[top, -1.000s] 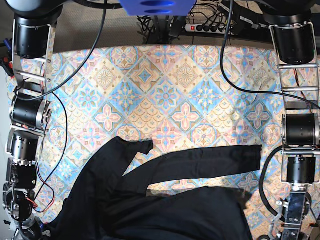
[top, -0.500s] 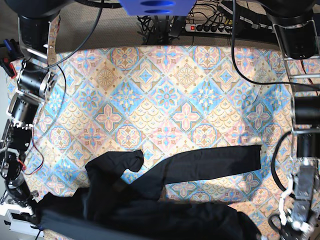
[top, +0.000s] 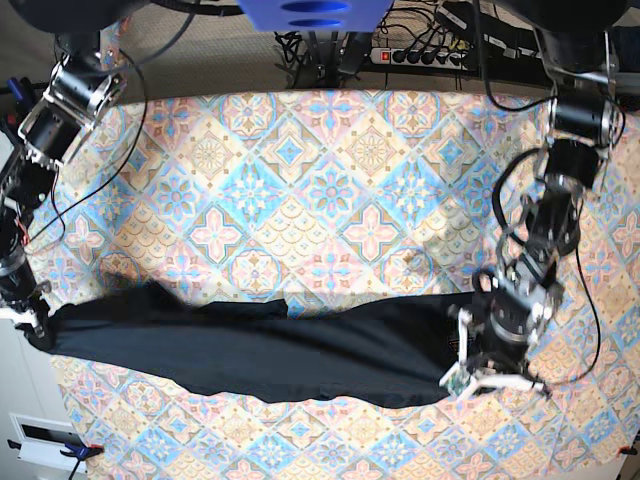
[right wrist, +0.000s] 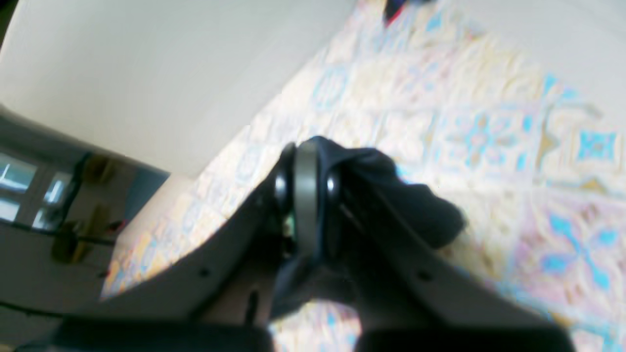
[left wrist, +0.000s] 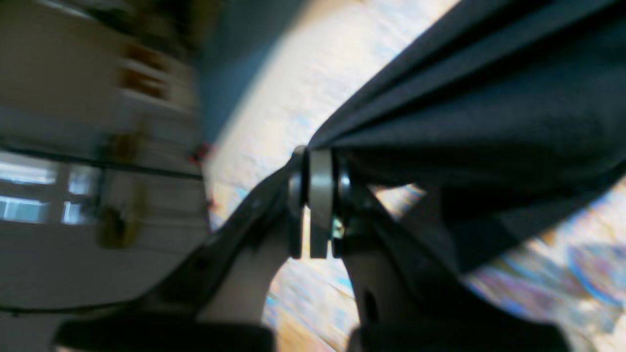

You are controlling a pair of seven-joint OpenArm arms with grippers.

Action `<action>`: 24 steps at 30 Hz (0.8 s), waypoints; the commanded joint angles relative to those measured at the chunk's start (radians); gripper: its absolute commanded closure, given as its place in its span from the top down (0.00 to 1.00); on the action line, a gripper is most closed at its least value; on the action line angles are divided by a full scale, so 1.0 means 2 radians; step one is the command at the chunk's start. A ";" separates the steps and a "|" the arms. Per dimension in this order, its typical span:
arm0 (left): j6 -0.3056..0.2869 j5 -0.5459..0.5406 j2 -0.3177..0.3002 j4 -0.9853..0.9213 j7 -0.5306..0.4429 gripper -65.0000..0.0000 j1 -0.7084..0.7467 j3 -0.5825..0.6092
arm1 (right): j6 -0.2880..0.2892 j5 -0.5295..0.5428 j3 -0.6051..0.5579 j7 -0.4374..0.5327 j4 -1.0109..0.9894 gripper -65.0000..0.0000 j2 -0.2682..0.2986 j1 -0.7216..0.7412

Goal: Layout the t-shirt on the table in an organized manner, then fold the t-shirt properly
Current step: 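Lay the shirt down flat with both grippers holding its edge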

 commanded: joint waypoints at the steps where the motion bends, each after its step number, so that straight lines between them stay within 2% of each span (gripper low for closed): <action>1: 0.009 0.009 -0.006 0.027 -0.001 0.00 0.005 -0.017 | 0.002 0.004 0.018 0.011 0.011 0.00 0.014 -0.007; 6: 0.009 0.009 -0.006 0.050 0.000 0.00 0.096 -0.022 | 0.003 0.004 0.037 0.004 0.011 0.00 0.013 -0.061; 13: 0.009 0.009 -0.005 0.050 -0.002 0.00 0.183 -0.022 | 0.003 0.004 0.037 0.008 0.010 0.00 0.012 -0.127; 24: 0.009 0.011 -0.005 0.050 -0.015 0.00 0.237 -0.022 | 0.003 0.003 0.035 0.008 0.006 0.00 0.010 -0.159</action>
